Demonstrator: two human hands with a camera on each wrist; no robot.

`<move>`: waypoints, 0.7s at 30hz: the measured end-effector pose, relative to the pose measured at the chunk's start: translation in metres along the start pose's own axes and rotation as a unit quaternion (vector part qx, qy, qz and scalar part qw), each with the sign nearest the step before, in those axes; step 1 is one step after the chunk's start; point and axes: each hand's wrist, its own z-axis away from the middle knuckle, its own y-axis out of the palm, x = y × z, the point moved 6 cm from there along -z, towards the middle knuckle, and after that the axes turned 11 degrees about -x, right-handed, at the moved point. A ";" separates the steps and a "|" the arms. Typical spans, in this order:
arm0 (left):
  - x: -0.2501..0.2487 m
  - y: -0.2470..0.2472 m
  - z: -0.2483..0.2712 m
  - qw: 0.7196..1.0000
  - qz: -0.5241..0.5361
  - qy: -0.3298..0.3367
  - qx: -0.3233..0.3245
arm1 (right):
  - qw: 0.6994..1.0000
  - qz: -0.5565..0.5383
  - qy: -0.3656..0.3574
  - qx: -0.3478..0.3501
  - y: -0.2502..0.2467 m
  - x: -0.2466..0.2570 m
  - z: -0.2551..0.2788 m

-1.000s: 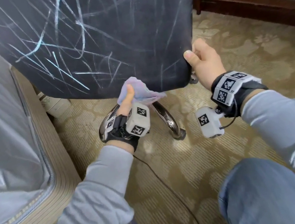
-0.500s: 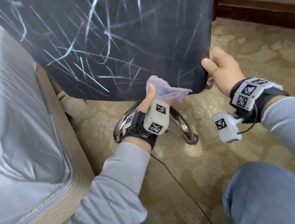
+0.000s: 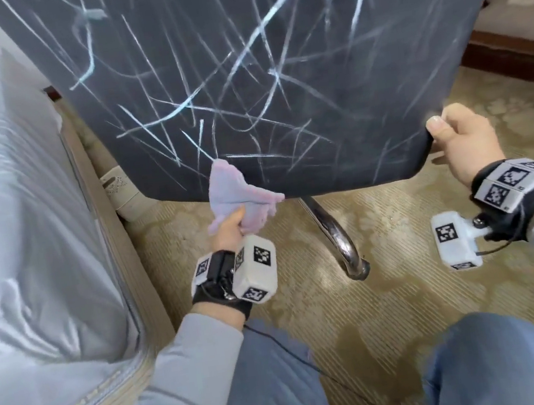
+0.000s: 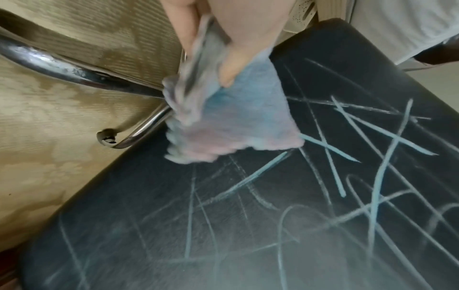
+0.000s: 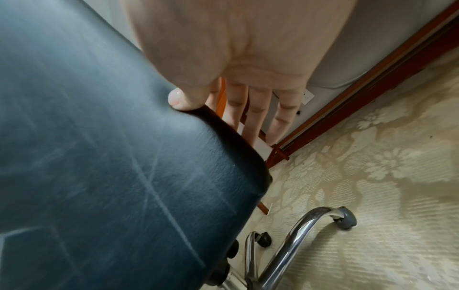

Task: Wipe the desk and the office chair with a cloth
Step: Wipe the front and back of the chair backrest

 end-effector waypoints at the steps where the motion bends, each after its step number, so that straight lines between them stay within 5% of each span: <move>1: 0.000 -0.014 -0.003 0.997 -0.006 0.008 -0.082 | 1.000 0.001 0.010 -0.006 0.000 -0.001 -0.002; 3: -0.028 -0.034 0.006 0.962 0.047 0.105 -0.247 | 0.999 -0.008 0.036 -0.025 0.000 -0.004 -0.005; 6: -0.082 -0.030 0.022 0.907 0.028 0.303 -0.290 | 0.997 -0.009 0.062 -0.048 0.001 -0.001 -0.007; 16: -0.083 -0.009 0.027 0.869 -0.060 0.405 -0.277 | 0.989 0.051 0.087 -0.103 0.011 0.014 0.011; 21: -0.085 -0.014 0.024 0.852 -0.067 0.428 -0.295 | 0.977 -0.021 0.192 -0.094 0.029 -0.003 0.047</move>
